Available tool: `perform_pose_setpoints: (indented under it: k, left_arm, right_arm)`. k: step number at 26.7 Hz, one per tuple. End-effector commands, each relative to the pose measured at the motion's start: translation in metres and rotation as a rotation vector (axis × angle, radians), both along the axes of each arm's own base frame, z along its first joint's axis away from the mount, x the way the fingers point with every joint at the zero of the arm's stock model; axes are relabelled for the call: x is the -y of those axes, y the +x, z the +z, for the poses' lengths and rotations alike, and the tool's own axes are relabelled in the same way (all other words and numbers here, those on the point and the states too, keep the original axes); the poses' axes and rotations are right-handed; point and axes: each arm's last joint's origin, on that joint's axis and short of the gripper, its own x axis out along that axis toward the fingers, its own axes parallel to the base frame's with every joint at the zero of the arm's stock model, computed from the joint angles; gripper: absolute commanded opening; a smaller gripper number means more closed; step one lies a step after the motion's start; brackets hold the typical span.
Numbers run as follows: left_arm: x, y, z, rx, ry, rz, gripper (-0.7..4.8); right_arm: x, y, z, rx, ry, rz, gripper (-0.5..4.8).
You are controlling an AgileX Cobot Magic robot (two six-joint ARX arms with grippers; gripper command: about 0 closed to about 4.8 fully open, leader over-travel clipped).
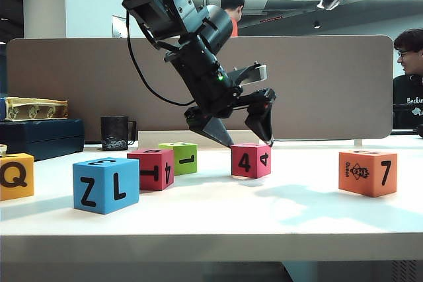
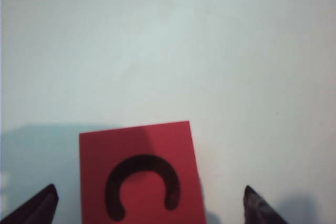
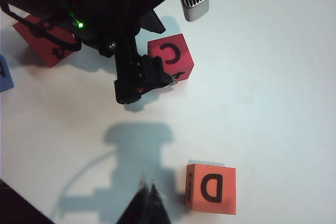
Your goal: Select the appropriate blocks from the scattered letter blocks on the table and arrange them in a row to spell out "ABCD".
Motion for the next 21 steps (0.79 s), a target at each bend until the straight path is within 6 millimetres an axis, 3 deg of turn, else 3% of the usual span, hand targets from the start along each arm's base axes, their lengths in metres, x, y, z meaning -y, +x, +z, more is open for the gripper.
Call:
perform_pose_setpoints:
  k: [1, 5, 16, 21]
  left_arm:
    - [0.0026, 0.0019, 0.0013, 0.019, -0.021, -0.002, 4.77]
    - [0.003, 0.0025, 0.0008, 0.021, -0.027, 0.002, 3.93]
    - [0.0033, 0.0024, -0.0072, -0.017, -0.018, 0.014, 3.86]
    - [0.0032, 0.0023, -0.0082, -0.021, -0.015, 0.014, 3.02]
  right_arm:
    - [-0.0001, -0.0002, 0.0027, 0.015, 0.006, 0.001, -0.02]
    - [-0.0001, -0.0002, 0.0026, 0.014, 0.006, 0.001, -0.01]
    - [-0.0001, -0.0002, 0.0026, 0.014, 0.006, 0.001, -0.01]
    - [-0.0001, -0.0002, 0.0026, 0.014, 0.006, 0.001, -0.01]
